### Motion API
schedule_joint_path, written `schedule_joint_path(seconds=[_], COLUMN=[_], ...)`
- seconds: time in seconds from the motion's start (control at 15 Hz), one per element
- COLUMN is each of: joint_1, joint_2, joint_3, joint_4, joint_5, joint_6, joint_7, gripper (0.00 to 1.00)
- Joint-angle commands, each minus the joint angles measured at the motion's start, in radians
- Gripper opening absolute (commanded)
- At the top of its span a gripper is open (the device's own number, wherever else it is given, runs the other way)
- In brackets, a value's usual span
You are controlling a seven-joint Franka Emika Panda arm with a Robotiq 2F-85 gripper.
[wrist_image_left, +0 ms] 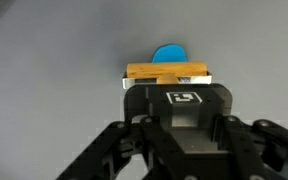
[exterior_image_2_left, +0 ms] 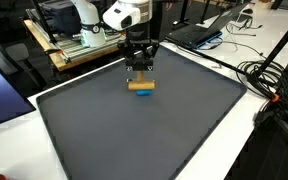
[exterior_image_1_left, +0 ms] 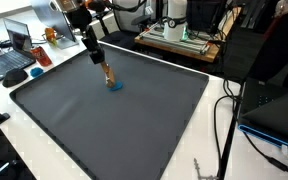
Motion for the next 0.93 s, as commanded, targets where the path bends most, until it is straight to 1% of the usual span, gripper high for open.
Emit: schedule_joint_path(seconds=[0.0,0.2,0.6,0.87], joint_1=[0.007,0.021,0.056,0.07], joint_2=[-0.03,-0.012,0.035,0.044], joint_3=[0.011,0.02,0.015,0.012], joint_4=[-0.015,-0.012,-0.021,-0.021], joint_5=[-0.003,-0.008,-0.036,-0.063], joint_6=[0.001,0.016,0.116,0.118], joint_7=[0.01,0.017,0.075,0.113], gripper=[0.22,0.22,0.22,0.22])
